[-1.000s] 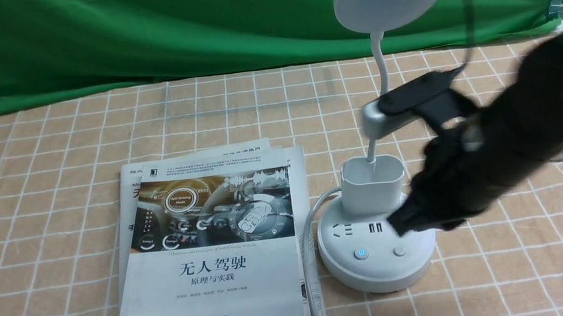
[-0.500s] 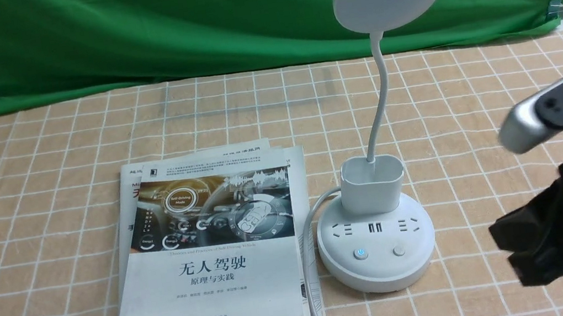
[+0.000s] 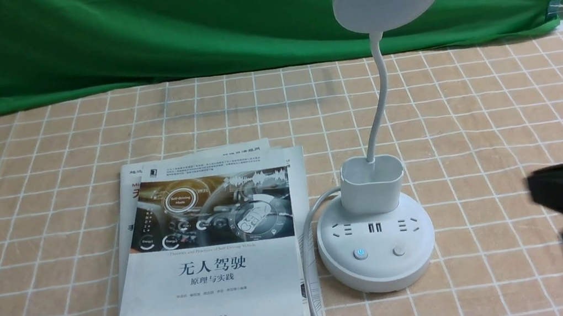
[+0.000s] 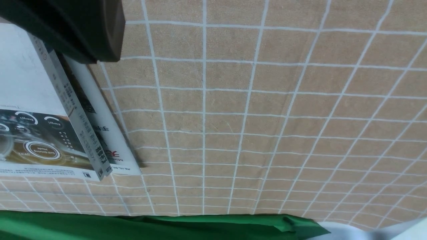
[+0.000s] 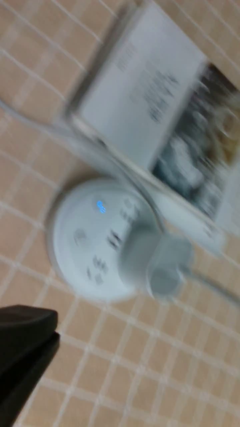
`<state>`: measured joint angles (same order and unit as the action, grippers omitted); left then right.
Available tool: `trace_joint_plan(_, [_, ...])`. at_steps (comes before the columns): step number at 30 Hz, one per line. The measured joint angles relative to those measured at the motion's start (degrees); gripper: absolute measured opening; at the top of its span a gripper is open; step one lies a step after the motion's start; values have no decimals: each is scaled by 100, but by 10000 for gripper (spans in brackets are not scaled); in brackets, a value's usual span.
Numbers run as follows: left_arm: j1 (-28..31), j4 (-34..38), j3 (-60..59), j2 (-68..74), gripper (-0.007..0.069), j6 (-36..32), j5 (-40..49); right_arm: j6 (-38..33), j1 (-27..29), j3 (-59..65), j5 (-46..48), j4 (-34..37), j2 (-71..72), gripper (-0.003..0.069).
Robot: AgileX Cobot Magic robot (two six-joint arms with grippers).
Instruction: Turn off the desk lamp on the light coffee tablecloth by hand.
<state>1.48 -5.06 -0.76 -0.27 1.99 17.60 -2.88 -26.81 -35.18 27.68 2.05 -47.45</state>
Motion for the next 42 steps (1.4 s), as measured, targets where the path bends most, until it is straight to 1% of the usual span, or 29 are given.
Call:
trace_joint_plan(5, [0, 0, 0, 0, 4, 0, 0, 0, 863, 1693, -1177, -19, 1562, 27])
trace_joint_plan(7, [0, 0, 0, 0, 4, 0, 0, 0, 1115, 2268, -1511, -25, 2205, 27])
trace_joint_plan(9, [0, 0, 0, 0, 4, 0, 0, 0, 1419, 2844, -1716, -25, 2957, 27])
trace_joint_plan(12, [0, 5, 0, 0, 4, -4, 0, 0, 1644, 3378, -1788, -25, 3757, 27])
trace_joint_plan(15, [0, 5, 0, 0, 4, -4, 0, 0, 1815, 3544, -1731, -25, 4313, 27])
trace_joint_plan(18, [0, 5, 0, 0, 4, -4, 0, -33, 1888, 3548, -1455, -25, 4656, 27])
trace_joint_plan(23, [0, 5, 0, 0, 4, -4, -6, -311, 1891, 3548, -1345, -31, 4733, 29])
trace_joint_plan(42, [0, 5, 0, 0, 4, -4, -6, -333, 1891, 3548, -1331, -31, 4733, 72])
